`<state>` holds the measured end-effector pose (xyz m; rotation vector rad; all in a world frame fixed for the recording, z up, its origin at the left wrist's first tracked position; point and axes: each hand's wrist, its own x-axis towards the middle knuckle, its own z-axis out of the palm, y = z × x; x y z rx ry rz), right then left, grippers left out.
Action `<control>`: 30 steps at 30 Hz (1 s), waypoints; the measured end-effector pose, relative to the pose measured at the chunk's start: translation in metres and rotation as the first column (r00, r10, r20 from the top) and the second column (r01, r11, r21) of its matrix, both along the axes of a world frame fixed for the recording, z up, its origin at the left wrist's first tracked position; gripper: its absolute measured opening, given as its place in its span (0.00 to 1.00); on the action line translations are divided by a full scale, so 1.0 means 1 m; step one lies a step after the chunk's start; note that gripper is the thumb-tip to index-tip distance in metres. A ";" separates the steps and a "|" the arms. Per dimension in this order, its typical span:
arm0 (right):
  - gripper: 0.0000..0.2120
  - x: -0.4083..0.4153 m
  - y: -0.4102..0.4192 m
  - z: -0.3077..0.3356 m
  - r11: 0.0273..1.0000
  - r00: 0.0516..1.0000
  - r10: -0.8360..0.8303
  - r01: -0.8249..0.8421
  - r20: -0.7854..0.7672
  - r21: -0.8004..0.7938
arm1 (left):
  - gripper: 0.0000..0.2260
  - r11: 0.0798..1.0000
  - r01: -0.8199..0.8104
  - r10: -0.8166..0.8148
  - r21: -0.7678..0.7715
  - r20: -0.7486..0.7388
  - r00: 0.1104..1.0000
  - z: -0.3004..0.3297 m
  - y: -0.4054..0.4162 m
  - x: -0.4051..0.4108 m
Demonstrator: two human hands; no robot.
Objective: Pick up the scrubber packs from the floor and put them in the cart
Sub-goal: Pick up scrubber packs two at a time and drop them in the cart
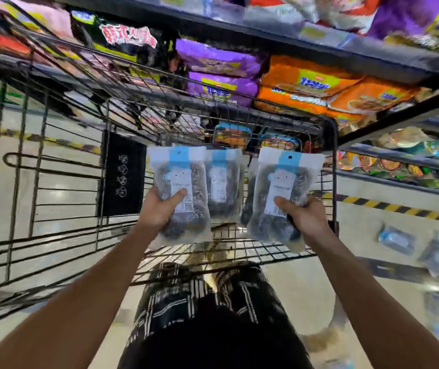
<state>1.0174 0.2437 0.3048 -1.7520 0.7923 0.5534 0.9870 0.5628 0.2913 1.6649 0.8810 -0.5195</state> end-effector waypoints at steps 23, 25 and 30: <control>0.37 0.034 -0.010 -0.187 0.883 0.969 0.081 -0.178 -0.232 -0.434 | 0.36 0.893 0.196 -0.085 0.406 -0.276 0.958 -0.181 0.016 0.016; 0.43 0.027 -0.008 -0.161 0.836 0.955 0.139 -0.255 -0.263 -0.486 | 0.38 0.901 0.221 -0.106 0.374 -0.306 0.946 -0.166 0.020 0.014; 0.41 0.007 0.003 -0.090 0.802 0.922 0.290 -0.380 -0.257 -0.461 | 0.27 0.880 0.363 -0.281 0.306 -0.282 0.917 -0.101 0.027 0.006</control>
